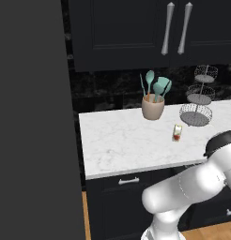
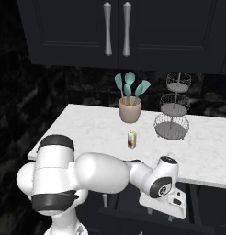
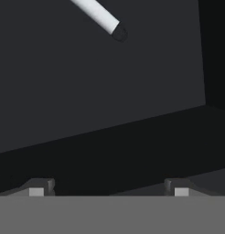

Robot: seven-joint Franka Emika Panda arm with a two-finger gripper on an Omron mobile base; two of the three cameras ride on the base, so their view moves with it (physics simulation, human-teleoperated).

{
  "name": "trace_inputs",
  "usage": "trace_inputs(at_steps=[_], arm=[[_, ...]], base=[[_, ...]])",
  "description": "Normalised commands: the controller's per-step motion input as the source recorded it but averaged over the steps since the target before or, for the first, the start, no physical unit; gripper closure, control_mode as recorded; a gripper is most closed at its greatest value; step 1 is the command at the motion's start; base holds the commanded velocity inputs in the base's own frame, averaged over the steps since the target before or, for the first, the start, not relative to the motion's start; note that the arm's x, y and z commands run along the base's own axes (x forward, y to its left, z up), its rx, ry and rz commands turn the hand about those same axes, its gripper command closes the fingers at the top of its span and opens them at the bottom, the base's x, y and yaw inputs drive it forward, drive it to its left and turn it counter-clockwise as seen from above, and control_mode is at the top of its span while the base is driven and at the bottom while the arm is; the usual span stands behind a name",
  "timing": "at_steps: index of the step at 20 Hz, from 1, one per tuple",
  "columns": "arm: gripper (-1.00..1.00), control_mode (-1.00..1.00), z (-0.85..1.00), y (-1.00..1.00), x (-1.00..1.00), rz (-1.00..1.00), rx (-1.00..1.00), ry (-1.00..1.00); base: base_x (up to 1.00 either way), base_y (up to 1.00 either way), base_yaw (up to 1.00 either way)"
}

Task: Pick the whisk from the drawer and place it on the counter.

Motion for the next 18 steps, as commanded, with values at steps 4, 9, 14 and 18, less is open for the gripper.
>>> trace_inputs(at_steps=[4,9,14,18], arm=[[-1.0,-1.0,0.0,-0.04,0.07,0.0,0.01,0.0],[-1.0,-1.0,-0.1,-0.13,-0.01,0.0,0.01,0.0],[-1.0,-1.0,-0.57,-0.28,-0.42,0.0,0.0,0.0],[-1.0,-1.0,-0.73,-0.47,-0.87,0.0,0.0,0.0]], base=[[0.0,0.0,0.0],[0.0,0.0,0.0],[0.0,0.0,0.0],[0.0,0.0,0.0]])
